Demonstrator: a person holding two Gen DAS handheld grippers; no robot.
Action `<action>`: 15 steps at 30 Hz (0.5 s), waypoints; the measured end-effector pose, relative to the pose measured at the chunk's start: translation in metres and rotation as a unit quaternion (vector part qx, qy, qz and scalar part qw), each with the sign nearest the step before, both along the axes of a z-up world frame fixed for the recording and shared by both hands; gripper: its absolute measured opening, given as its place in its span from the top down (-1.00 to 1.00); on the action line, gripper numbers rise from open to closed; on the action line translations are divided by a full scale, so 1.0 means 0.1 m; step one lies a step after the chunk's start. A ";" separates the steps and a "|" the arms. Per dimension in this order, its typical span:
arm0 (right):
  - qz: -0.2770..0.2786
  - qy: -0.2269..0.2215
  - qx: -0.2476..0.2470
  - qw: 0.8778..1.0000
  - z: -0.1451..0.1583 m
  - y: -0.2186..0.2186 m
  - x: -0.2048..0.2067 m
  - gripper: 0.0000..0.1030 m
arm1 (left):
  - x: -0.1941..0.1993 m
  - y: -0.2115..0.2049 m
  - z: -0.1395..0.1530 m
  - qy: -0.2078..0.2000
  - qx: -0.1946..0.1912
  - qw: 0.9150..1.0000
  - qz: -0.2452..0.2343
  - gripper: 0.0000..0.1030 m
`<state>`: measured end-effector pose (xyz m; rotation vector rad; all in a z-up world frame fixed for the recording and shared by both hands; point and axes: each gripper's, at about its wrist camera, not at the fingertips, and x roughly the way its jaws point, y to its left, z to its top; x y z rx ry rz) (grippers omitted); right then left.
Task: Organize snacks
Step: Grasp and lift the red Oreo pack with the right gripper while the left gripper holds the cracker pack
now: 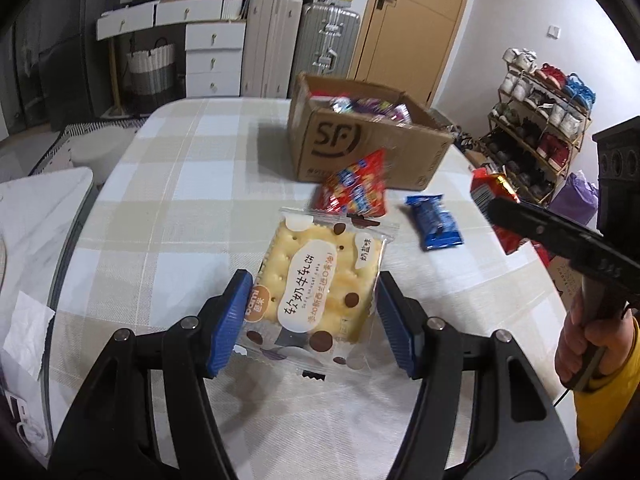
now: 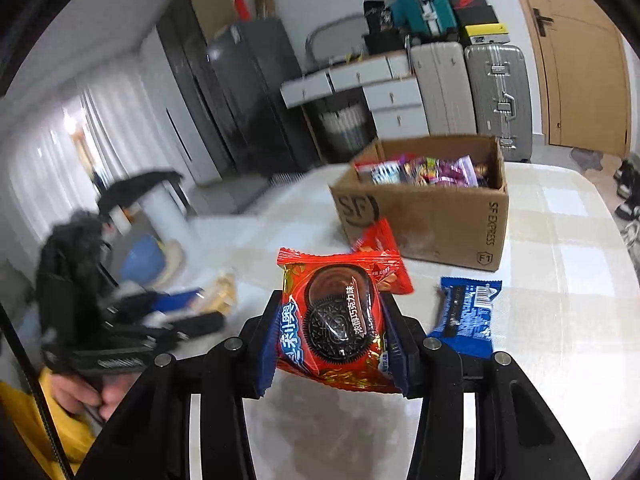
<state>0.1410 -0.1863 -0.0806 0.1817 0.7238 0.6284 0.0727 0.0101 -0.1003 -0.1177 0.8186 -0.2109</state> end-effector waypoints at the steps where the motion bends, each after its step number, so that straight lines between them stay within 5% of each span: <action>1: -0.002 -0.003 0.016 1.000 0.06 -0.04 -0.07 0.11 | -0.04 -0.03 0.05 -0.004 0.000 1.000 -0.002 -0.17; 15: -0.018 -0.007 0.106 0.994 0.33 -0.38 -0.75 0.10 | -0.47 -0.38 0.53 -0.038 -0.003 0.999 -0.027 -0.17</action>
